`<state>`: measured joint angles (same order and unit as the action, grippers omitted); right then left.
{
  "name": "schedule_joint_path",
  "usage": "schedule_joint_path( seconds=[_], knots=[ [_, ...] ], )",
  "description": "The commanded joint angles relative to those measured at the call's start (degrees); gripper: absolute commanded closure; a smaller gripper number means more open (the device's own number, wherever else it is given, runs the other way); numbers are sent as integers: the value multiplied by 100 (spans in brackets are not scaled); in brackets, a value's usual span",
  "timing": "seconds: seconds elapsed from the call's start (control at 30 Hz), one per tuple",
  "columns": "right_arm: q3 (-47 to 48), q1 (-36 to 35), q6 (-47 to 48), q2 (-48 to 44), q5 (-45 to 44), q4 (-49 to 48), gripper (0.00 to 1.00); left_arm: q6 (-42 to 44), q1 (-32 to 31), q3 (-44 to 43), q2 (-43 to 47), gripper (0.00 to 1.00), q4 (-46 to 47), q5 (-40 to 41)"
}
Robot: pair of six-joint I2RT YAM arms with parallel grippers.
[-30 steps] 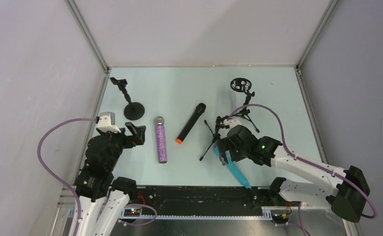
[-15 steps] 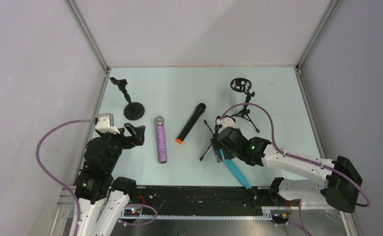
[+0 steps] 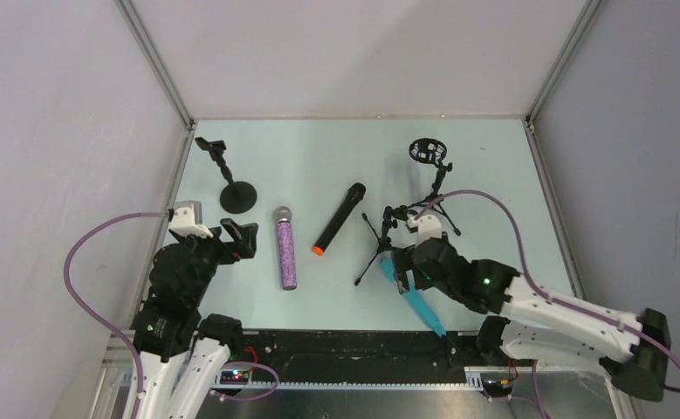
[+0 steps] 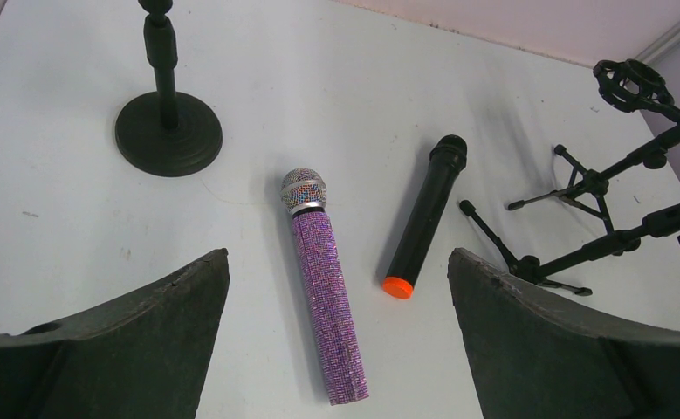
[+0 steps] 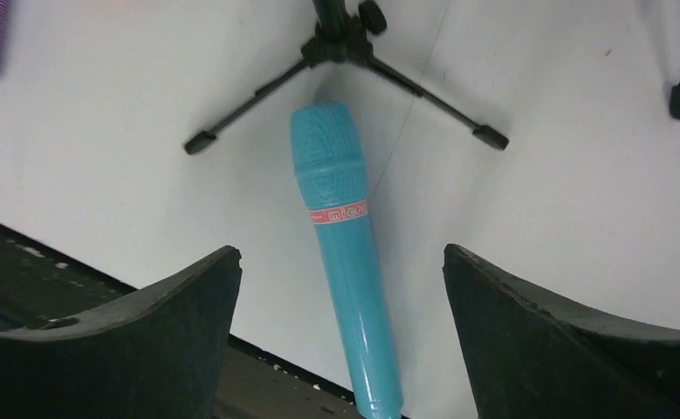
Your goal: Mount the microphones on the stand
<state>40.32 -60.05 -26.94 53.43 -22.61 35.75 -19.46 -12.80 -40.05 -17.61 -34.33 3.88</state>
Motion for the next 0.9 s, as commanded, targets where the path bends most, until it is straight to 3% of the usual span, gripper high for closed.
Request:
schedule_joint_path(
  seconds=[0.0, 0.27, 0.47, 0.63, 0.87],
  knots=[
    [-346, -126, 149, -1019, -238, -382, 9, 92, -24, 42, -54, 2, 233, -60],
    [-1444, -165, 437, -2437, -12, -1407, 6, 86, -22, 57, -56, 2, 242, -90],
    [-2285, -173, -78, -3230, -31, -1922, 10, 83, -23, 55, -68, 2, 243, -106],
    [-2776, -169, -647, -3139, -81, -2162, 16, 83, -22, 51, -66, 2, 255, -115],
    [-2905, -160, -791, -2282, -139, -2359, 20, 86, -27, 55, -68, 2, 257, -126]
  ],
)
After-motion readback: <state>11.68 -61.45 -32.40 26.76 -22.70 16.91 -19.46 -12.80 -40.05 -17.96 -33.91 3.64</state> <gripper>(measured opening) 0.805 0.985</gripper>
